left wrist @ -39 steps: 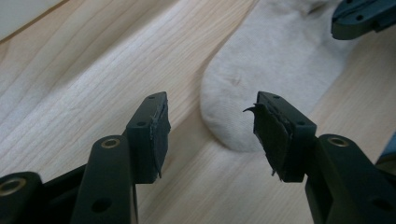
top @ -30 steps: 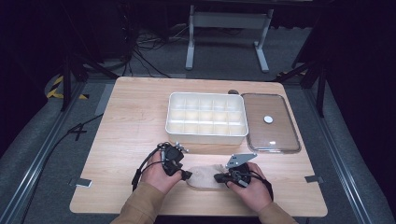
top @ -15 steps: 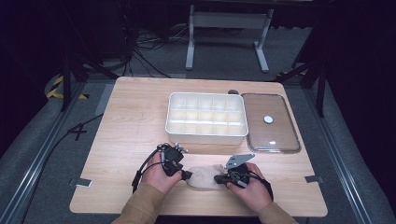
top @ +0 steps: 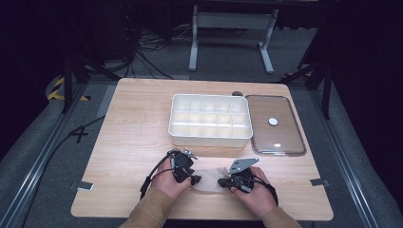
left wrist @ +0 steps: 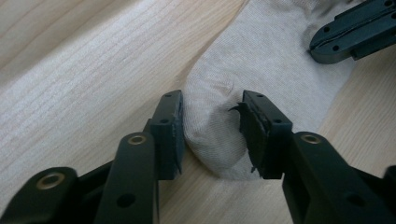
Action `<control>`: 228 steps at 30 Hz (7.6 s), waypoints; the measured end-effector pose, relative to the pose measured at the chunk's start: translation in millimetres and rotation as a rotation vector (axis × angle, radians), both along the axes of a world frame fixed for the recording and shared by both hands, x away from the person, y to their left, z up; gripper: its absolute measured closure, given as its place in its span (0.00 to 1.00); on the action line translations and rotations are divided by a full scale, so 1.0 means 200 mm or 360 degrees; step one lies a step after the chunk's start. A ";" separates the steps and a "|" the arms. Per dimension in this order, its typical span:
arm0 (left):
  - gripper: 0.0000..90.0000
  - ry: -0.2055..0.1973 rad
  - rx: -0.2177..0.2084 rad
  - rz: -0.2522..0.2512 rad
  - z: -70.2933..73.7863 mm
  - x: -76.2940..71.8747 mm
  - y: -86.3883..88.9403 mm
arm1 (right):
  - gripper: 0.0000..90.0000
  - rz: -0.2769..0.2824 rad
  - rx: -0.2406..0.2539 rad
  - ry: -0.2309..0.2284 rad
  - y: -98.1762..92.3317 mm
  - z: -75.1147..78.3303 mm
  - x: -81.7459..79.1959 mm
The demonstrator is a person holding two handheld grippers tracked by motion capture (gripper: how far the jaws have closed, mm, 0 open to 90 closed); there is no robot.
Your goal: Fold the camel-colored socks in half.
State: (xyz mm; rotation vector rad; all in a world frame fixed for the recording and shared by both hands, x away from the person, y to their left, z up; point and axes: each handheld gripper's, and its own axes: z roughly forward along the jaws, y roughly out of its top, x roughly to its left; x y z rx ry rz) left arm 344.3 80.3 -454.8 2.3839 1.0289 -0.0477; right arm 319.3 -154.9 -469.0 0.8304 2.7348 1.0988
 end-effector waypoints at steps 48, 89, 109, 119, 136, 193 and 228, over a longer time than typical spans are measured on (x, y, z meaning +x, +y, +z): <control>0.93 0.0190 -0.0070 -0.0147 0.20 0.00 -0.01 | 1.00 -0.0045 -0.0048 0.0006 -0.11 0.01 0.00; 0.77 0.0169 -0.0297 -0.0314 0.13 0.05 -0.32 | 0.99 -0.0054 0.0086 -0.0085 -0.17 -0.03 -0.06; 0.91 0.0175 -0.0095 -0.0297 0.09 0.04 -0.07 | 0.97 -0.0079 -0.0044 -0.0022 -0.22 0.10 -0.07; 0.91 0.0195 -0.0084 -0.0418 0.04 0.01 -0.14 | 0.99 -0.0059 -0.0105 0.0038 -0.20 0.03 -0.05; 0.89 0.0157 -0.0105 -0.0418 0.04 0.00 -0.18 | 0.90 -0.0148 0.0036 0.0071 -0.27 0.15 -0.06; 0.85 0.0103 -0.0156 -0.0284 0.10 -0.03 -0.03 | 0.61 -0.0186 -0.0084 0.0108 -0.04 0.13 -0.10; 0.86 0.0002 -0.0203 -0.0381 0.08 -0.07 -0.18 | 0.97 -0.0055 -0.0096 0.0206 -0.21 0.23 -0.03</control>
